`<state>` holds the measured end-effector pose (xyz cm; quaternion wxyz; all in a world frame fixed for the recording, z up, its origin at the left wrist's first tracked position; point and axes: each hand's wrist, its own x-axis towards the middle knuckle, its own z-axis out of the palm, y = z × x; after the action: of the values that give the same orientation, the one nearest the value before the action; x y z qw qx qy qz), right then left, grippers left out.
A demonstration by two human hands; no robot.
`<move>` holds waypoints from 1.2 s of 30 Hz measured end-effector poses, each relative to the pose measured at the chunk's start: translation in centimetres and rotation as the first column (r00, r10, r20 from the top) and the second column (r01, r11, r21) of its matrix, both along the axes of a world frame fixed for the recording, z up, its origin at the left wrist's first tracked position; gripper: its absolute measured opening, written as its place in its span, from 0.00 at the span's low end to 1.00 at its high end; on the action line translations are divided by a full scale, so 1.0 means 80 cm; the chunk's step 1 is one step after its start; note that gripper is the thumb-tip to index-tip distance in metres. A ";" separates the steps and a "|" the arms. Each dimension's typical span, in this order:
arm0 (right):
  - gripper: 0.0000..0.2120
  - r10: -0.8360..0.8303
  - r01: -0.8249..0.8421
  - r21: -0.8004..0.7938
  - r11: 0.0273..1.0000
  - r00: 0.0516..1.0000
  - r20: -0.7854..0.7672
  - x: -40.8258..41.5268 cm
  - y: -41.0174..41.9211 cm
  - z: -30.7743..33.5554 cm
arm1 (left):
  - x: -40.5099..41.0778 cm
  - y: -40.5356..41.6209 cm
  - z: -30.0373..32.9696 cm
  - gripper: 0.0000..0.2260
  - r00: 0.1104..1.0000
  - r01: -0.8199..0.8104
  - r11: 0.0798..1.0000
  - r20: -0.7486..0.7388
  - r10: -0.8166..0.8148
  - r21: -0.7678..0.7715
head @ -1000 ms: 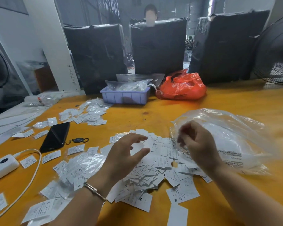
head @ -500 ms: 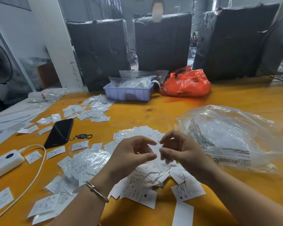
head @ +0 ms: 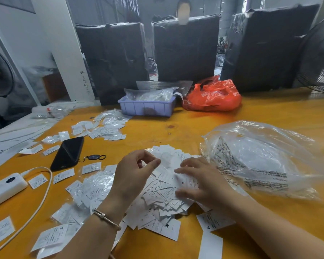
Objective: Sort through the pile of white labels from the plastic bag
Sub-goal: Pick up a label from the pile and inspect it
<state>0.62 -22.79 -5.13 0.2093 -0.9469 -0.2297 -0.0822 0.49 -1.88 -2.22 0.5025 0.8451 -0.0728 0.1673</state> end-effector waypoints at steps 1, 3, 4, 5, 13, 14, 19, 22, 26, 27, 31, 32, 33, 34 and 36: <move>0.28 0.003 -0.003 -0.033 0.999 1.000 -0.005 0.001 0.002 -0.002 | 0.000 0.000 0.000 0.05 1.000 -0.019 1.000 0.009 0.019 0.008; 0.28 0.014 -0.015 -0.062 0.998 1.000 -0.012 0.002 0.004 -0.005 | 0.000 0.001 0.000 0.05 0.999 -0.044 0.999 0.013 0.044 0.007; 0.27 0.021 -0.021 -0.070 0.997 1.000 -0.004 0.002 0.004 -0.006 | 0.000 0.001 0.001 0.05 0.999 -0.046 0.999 0.008 0.046 -0.002; 0.25 0.026 -0.025 -0.069 0.997 1.000 0.014 0.001 0.004 -0.007 | -0.001 0.001 0.001 0.05 0.999 -0.042 0.999 0.002 0.042 -0.014; 0.06 0.037 -0.058 0.083 0.995 0.970 0.242 -0.008 0.003 0.002 | -0.003 -0.001 0.002 0.04 0.999 0.023 0.997 -0.042 -0.026 -0.072; 0.05 0.021 -0.052 0.129 0.990 0.974 0.227 -0.009 0.001 0.003 | -0.003 -0.001 0.003 0.04 0.997 0.037 0.994 -0.061 -0.044 -0.105; 0.15 0.004 0.054 0.650 0.758 0.996 -0.088 -0.011 -0.010 0.016 | -0.007 -0.005 0.006 0.05 0.981 0.139 0.964 -0.104 -0.166 -0.228; 0.18 0.004 0.169 0.764 0.623 0.976 -0.219 -0.012 -0.016 0.022 | -0.008 -0.006 0.007 0.04 0.975 0.166 0.946 -0.094 -0.199 -0.277; 0.11 0.013 0.259 0.783 0.566 0.947 -0.322 -0.012 -0.014 0.024 | -0.012 -0.008 0.008 0.10 0.957 0.234 0.937 -0.109 -0.269 -0.260; 0.09 0.035 0.253 0.795 0.552 0.945 -0.325 -0.012 -0.013 0.025 | -0.014 -0.009 0.008 0.10 0.948 0.258 0.935 -0.123 -0.294 -0.243; 0.09 0.162 0.103 0.791 0.603 0.955 -0.248 -0.015 -0.015 0.030 | -0.018 -0.016 0.007 0.13 0.890 0.386 0.901 -0.177 -0.420 -0.197; 0.10 0.214 0.063 0.781 0.621 0.945 -0.246 -0.017 -0.015 0.032 | -0.018 -0.017 0.008 0.14 0.879 0.408 0.894 -0.185 -0.440 -0.187; 0.12 0.262 0.031 0.768 0.640 0.930 -0.256 -0.018 -0.015 0.033 | -0.019 -0.017 0.008 0.15 0.870 0.424 0.888 -0.193 -0.454 -0.180; 0.12 0.295 0.011 0.751 0.660 0.916 -0.273 -0.019 -0.015 0.034 | -0.020 -0.018 0.008 0.16 0.861 0.438 0.882 -0.202 -0.467 -0.172; 0.11 0.327 -0.013 0.726 0.688 0.899 -0.293 -0.019 -0.016 0.035 | -0.022 -0.019 0.009 0.17 0.842 0.466 0.871 -0.223 -0.491 -0.157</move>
<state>-0.86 -24.08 -2.32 0.6055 -0.7628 -0.2211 0.0515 -1.27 -3.38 -1.47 0.5735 0.7893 -0.2077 -0.0704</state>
